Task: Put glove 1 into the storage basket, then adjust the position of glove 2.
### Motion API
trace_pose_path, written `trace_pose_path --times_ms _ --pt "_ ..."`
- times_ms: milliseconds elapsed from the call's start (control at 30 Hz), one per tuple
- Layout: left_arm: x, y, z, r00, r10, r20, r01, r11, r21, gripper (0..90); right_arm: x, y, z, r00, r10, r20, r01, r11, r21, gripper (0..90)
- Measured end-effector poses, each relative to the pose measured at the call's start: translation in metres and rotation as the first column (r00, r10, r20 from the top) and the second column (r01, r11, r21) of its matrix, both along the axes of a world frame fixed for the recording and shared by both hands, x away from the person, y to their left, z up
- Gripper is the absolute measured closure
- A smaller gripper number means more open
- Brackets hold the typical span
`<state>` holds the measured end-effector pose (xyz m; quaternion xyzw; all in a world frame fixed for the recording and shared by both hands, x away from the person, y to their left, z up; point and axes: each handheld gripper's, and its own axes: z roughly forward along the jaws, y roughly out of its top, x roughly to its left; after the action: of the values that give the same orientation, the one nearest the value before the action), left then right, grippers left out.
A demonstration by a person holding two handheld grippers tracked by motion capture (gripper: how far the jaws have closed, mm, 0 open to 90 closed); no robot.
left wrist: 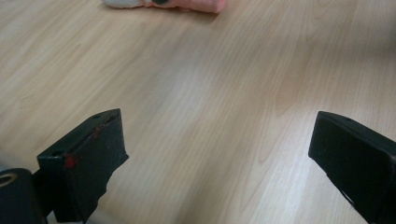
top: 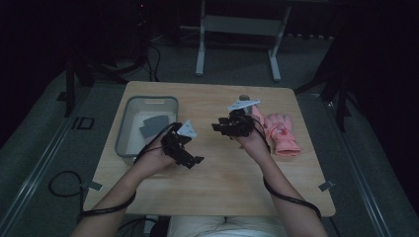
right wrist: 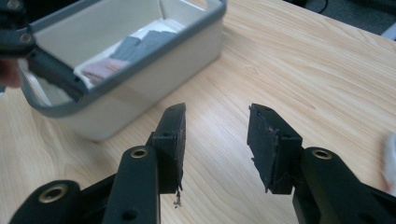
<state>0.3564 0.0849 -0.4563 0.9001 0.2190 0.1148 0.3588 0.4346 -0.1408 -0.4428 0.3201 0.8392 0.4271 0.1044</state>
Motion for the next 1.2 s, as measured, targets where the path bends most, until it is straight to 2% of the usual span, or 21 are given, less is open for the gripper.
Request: trace_pose_path --times_ms 100,167,267,367,400,467,567,600,633,700,733,833,967,1067,1133,1200 --pt "-0.007 -0.011 -0.008 0.9999 0.000 -0.010 0.000 0.9996 -0.027 3.6 -0.001 -0.013 -0.001 0.9999 -0.014 0.006 0.014 1.000 -0.013 56.7" --pt "-0.011 -0.017 -0.013 1.0000 0.001 -0.001 -0.001 0.9994 -0.035 3.7 -0.002 -0.022 -0.002 0.9996 -0.024 0.013 0.024 0.999 -0.022 56.8" --pt "-0.018 -0.024 -0.021 0.9990 -0.017 0.041 0.017 0.9998 -0.006 4.3 -0.003 -0.036 -0.004 0.9993 -0.037 0.008 0.037 0.999 -0.013 57.0" --pt "-0.022 -0.028 -0.027 0.9992 -0.027 0.031 0.027 0.9996 0.010 4.3 -0.004 -0.045 -0.005 0.9987 -0.049 0.009 0.049 0.999 -0.016 57.1" --pt "-0.024 -0.031 -0.030 0.9988 -0.023 0.043 0.023 0.9996 0.015 4.3 -0.005 -0.054 -0.007 0.9979 -0.064 0.012 0.064 0.998 -0.018 57.0" --pt "-0.027 -0.032 -0.035 0.9991 -0.024 0.033 0.024 0.9997 0.005 4.3 -0.006 -0.060 -0.007 0.9972 -0.073 0.014 0.073 0.997 -0.017 56.8" --pt "-0.031 -0.034 -0.044 0.9998 0.001 0.020 0.000 0.9996 -0.028 4.3 -0.007 -0.069 -0.009 0.9964 -0.076 0.039 0.077 0.996 -0.034 56.7" --pt "-0.031 -0.034 -0.044 0.9998 0.001 0.020 0.000 0.9996 -0.028 4.3 -0.007 -0.069 -0.009 0.9964 -0.076 0.039 0.077 0.996 -0.034 56.7" --pt "-0.033 -0.035 -0.051 1.0000 0.007 0.004 -0.007 0.9993 -0.036 4.3 -0.006 -0.074 -0.012 0.9957 -0.078 0.049 0.081 0.995 -0.057 56.9" --pt "-0.033 -0.035 -0.051 1.0000 0.007 0.004 -0.007 0.9993 -0.036 4.3 -0.006 -0.077 -0.013 0.9957 -0.077 0.051 0.080 0.995 -0.063 57.0" --pt "-0.036 -0.036 -0.062 0.9997 0.012 -0.021 -0.013 0.9987 -0.048 4.3 -0.004 -0.083 -0.016 0.9954 -0.081 0.050 0.085 0.994 -0.072 57.4" --pt "-0.039 -0.036 -0.070 0.9998 0.010 -0.018 -0.011 0.9995 -0.028 4.3 0.000 -0.094 -0.019 0.9932 -0.105 0.050 0.109 0.991 -0.081 58.5" --pt "-0.040 -0.034 -0.075 0.9996 0.014 -0.024 -0.014 0.9994 -0.030 4.3 0.005 -0.104 -0.021 0.9893 -0.132 0.062 0.138 0.986 -0.095 59.8" --pt "-0.043 -0.030 -0.082 0.9991 0.030 -0.030 -0.031 0.9984 -0.047 4.3 0.010 -0.111 -0.021 0.9848 -0.159 0.069 0.165 0.982 -0.092 60.7" --pt "-0.046 -0.029 -0.085 0.9990 0.045 -0.010 -0.045 0.9976 -0.053 4.3 0.014 -0.114 -0.022 0.9804 -0.182 0.075 0.188 0.979 -0.081 61.1" --pt "-0.050 -0.028 -0.088 0.9973 0.060 0.042 -0.059 0.9980 -0.024 2.8 0.018 -0.116 -0.023 0.9767 -0.198 0.083 0.204 0.976 -0.080 61.1"
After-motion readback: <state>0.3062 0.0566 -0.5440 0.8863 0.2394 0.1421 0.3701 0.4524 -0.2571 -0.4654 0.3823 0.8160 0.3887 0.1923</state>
